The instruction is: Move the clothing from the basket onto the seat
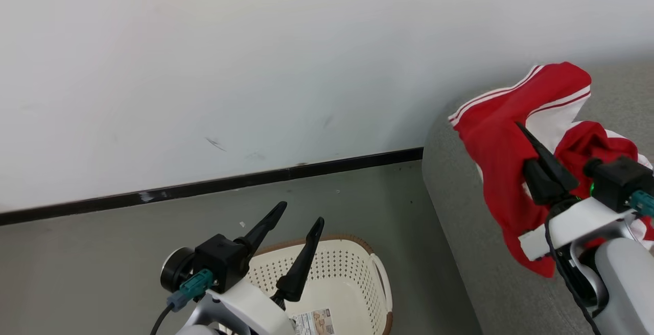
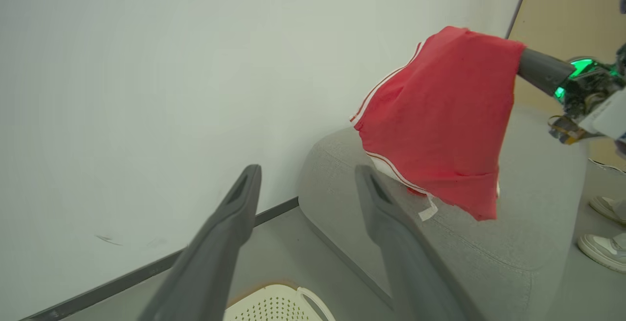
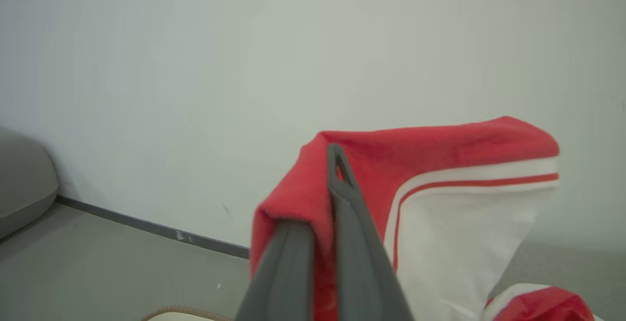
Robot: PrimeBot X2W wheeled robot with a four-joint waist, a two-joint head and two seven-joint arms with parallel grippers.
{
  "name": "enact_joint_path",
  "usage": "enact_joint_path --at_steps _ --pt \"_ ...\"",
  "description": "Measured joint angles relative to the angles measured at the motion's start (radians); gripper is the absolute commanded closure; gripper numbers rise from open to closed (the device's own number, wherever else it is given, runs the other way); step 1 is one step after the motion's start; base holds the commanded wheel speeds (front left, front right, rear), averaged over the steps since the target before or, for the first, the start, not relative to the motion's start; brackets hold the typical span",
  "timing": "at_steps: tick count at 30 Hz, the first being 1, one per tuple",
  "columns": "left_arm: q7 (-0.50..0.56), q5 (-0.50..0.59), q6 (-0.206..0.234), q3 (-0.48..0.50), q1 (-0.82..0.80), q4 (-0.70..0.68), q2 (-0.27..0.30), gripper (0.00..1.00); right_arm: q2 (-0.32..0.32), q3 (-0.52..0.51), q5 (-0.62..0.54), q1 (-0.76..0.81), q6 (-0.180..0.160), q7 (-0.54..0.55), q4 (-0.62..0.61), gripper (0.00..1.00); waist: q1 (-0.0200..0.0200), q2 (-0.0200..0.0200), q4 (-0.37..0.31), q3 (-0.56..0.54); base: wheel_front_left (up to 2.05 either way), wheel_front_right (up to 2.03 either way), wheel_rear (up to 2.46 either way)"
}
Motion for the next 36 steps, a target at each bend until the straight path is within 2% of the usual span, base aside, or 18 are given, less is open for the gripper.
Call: enact_joint_path --at_steps 9,14,23,30,33,36 --pt "-0.038 0.000 -0.023 -0.026 0.019 0.032 -0.002 0.00 -0.006 -0.153 -0.064 0.145 0.000 0.000 -0.098 1.00 0.0000 0.0000 -0.058 -0.011 0.00 0.00 0.00" --pt "-0.057 0.001 -0.041 -0.041 0.029 0.041 -0.010 0.00 0.006 -0.206 -0.081 0.203 0.000 0.000 -0.156 1.00 0.0000 0.0000 -0.090 -0.016 0.00 0.00 0.00" --pt "-0.088 0.002 -0.050 -0.068 0.037 0.066 -0.035 0.00 0.028 -0.234 -0.123 0.293 0.000 0.000 -0.242 1.00 0.0000 0.0000 -0.153 -0.022 0.00 0.00 0.00" --pt "-0.106 0.002 -0.050 -0.071 0.040 0.077 -0.042 0.00 0.052 -0.267 -0.127 0.334 0.000 0.000 -0.260 1.00 0.0000 0.0000 -0.196 -0.021 0.00 0.00 0.00" --pt "-0.111 0.003 -0.049 -0.071 0.041 0.079 -0.043 0.00 0.062 -0.238 -0.104 0.332 0.000 0.000 -0.259 1.00 0.0000 0.0000 -0.212 -0.019 0.00 0.00 0.00" --pt "-0.116 0.006 -0.048 -0.067 0.041 0.080 -0.041 0.00 0.031 -0.184 -0.119 0.319 0.000 0.018 -0.250 1.00 0.0000 0.0000 -0.224 -0.014 0.00 0.00 0.00"
